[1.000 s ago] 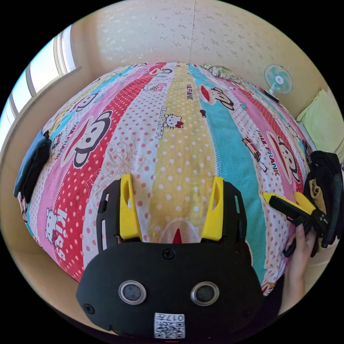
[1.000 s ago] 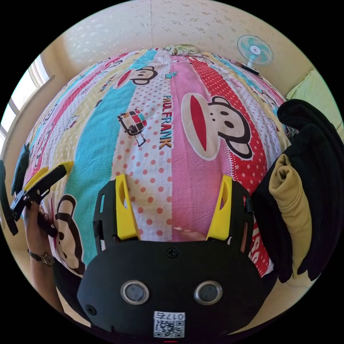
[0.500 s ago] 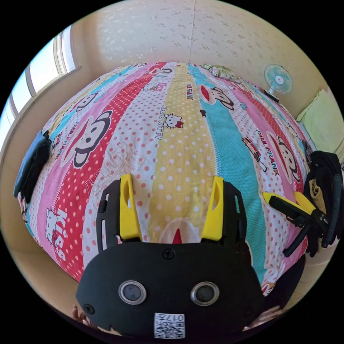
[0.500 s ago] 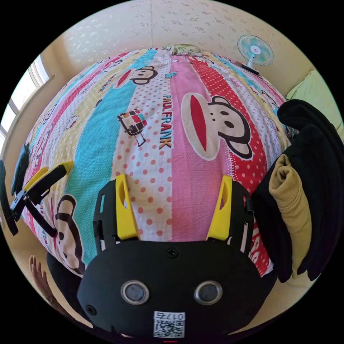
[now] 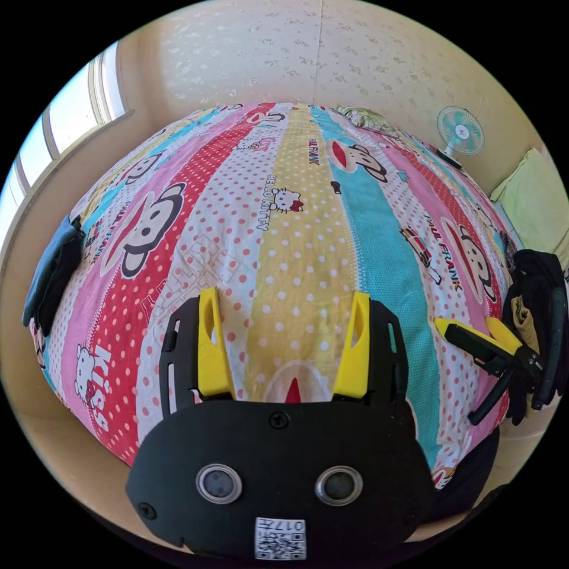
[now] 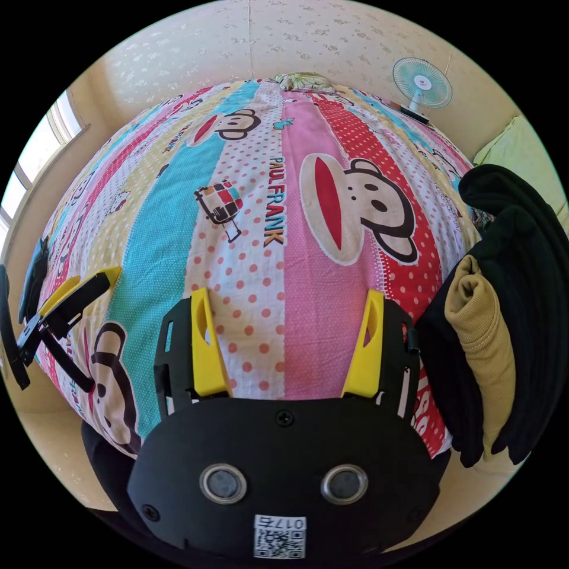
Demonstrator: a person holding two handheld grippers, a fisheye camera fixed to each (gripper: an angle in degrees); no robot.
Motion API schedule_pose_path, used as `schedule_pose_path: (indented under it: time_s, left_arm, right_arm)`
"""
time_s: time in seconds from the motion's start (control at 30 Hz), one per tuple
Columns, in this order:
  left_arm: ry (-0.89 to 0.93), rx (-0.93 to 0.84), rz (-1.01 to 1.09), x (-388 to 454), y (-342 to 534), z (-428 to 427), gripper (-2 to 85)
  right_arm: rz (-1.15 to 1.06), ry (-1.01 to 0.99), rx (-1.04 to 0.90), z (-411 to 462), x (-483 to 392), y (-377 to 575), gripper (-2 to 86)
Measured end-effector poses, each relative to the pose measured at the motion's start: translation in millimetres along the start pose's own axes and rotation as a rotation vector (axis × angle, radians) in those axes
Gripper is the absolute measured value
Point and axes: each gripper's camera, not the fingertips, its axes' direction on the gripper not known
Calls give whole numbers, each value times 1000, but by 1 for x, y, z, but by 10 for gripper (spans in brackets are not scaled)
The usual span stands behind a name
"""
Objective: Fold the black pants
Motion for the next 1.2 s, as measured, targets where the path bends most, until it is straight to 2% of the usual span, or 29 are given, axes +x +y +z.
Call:
schedule_pose_path:
  time_s: [1.2]
  left_arm:
    - [-2,3,-3,-24,12,78,288]
  right_arm:
    - [2,2,1,-64,9,41,328]
